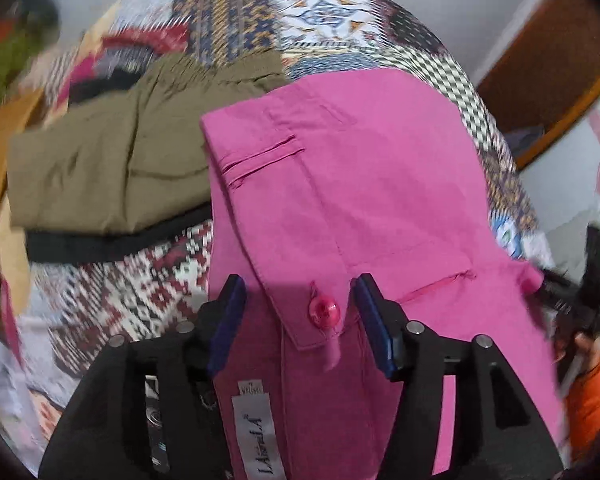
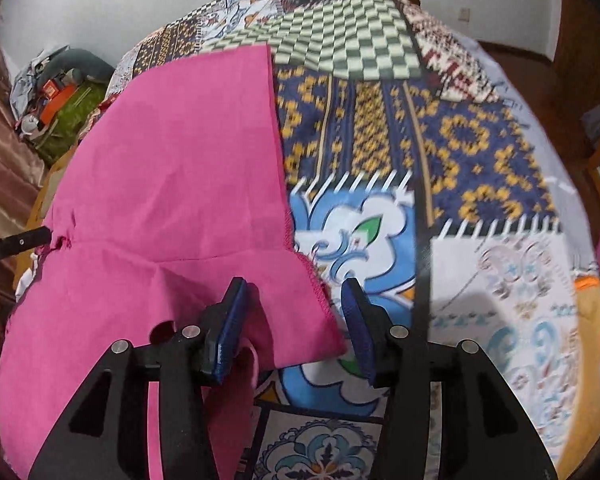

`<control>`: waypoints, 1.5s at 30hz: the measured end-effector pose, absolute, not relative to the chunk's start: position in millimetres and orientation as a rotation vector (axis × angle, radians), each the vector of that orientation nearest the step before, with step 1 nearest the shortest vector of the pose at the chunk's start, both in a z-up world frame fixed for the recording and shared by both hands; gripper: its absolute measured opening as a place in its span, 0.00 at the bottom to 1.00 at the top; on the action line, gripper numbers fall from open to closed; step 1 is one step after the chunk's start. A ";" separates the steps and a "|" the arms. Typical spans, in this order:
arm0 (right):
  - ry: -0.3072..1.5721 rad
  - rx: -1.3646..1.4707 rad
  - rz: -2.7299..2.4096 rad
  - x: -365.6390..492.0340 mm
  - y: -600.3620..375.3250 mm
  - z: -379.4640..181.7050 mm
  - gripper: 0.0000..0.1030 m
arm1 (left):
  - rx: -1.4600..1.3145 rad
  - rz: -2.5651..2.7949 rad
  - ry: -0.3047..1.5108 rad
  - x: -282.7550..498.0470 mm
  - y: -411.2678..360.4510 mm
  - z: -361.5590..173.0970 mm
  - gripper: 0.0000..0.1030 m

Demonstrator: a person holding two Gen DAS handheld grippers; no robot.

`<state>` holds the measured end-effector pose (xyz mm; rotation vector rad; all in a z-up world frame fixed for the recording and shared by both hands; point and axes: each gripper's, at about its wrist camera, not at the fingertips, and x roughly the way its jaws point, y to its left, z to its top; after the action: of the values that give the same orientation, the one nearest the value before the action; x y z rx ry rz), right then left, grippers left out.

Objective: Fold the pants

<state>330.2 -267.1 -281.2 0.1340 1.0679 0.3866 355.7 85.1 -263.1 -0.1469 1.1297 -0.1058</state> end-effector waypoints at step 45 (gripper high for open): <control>0.933 -0.022 0.339 340.5 -275.7 -228.5 0.28 | -0.135 0.072 0.999 374.3 143.3 -221.3 0.47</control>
<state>340.5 -275.7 -228.5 -0.0217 0.9329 0.3389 374.3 143.3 -221.3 -0.1345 0.9990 0.0724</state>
